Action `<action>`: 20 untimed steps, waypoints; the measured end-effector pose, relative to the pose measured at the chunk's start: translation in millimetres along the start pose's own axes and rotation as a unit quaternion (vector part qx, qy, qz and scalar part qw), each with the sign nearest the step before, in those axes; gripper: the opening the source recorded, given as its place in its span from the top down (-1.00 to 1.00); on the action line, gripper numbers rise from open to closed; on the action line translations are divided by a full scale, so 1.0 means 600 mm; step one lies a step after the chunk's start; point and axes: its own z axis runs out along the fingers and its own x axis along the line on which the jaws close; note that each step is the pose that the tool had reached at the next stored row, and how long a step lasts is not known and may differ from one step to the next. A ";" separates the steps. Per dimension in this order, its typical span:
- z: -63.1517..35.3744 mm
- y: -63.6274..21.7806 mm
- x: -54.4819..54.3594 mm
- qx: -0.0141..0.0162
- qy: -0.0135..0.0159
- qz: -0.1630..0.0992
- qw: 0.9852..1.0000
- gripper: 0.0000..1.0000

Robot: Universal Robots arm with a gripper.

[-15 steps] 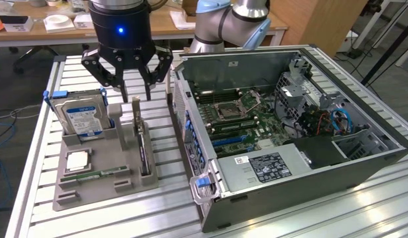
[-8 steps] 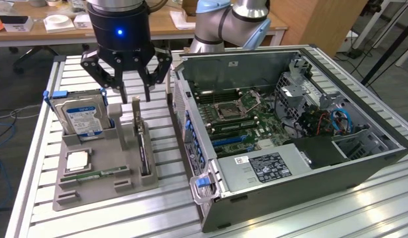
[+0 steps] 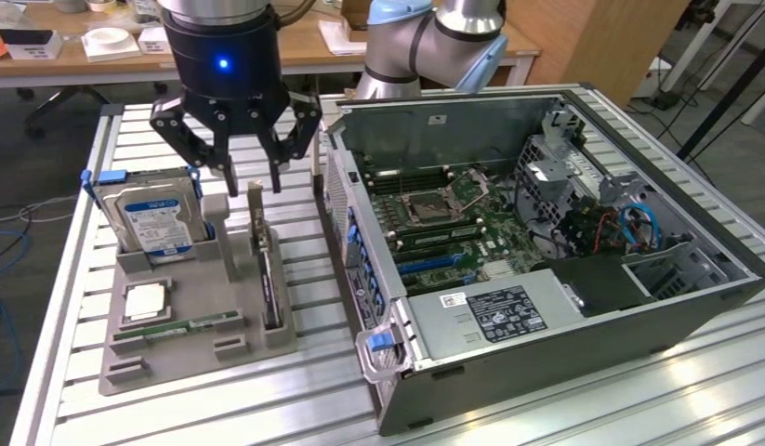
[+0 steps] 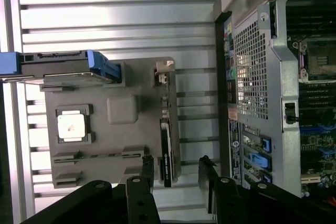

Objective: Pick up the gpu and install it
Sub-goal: 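Pick up the gpu and move the gpu toward the slot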

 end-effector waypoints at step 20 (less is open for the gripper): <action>0.003 -0.010 0.001 0.000 0.000 0.000 1.000 0.05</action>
